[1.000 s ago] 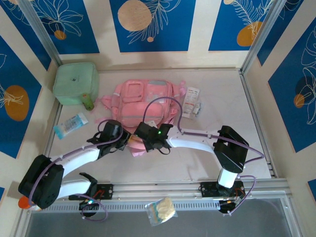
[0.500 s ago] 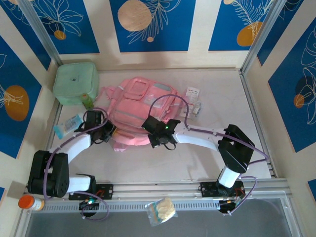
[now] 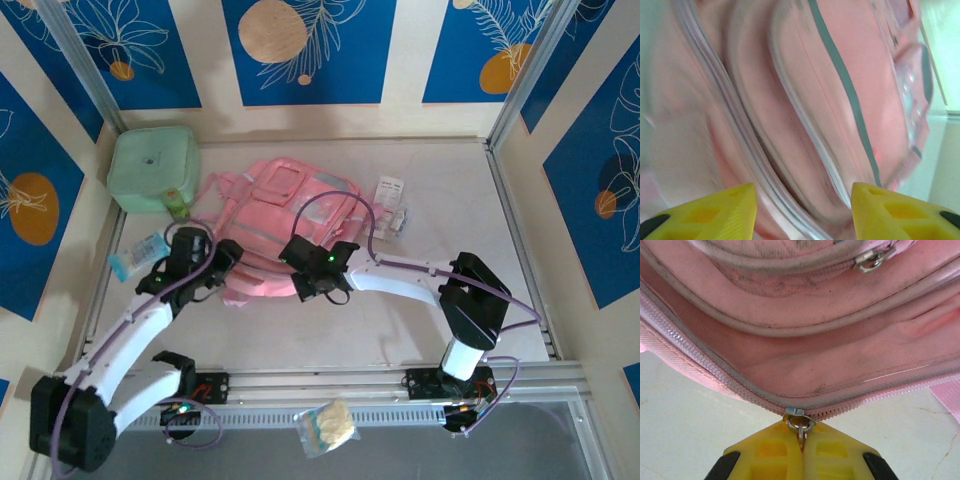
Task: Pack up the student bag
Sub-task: Zip the student bag at the center of the table.
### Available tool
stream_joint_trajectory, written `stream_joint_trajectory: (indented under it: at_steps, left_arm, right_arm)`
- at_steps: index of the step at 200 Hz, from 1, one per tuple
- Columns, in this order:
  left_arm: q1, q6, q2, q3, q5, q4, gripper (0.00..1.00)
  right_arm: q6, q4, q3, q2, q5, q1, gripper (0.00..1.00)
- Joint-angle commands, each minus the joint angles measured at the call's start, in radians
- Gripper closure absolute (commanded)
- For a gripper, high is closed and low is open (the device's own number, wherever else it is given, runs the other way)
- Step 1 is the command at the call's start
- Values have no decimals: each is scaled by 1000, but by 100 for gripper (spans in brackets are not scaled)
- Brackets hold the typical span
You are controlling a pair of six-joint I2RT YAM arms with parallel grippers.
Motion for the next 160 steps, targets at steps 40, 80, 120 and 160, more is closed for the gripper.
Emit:
stream_joint_trajectory:
  at_steps: [40, 80, 120, 160]
  left_arm:
    - [-360, -424, 89, -35, -237, 85, 36]
    - [-413, -543, 270, -9, -278, 196, 34]
    - [-424, -586, 411, 21, -298, 228, 38]
    - [-419, -508, 401, 11, -389, 140, 73]
  right_arm:
    - [18, 18, -38, -11, -14, 5, 100]
    - [12, 39, -51, -13, -12, 4, 100]
    - [16, 48, -48, -8, -13, 7, 100]
    - [12, 35, -58, -12, 1, -1, 100]
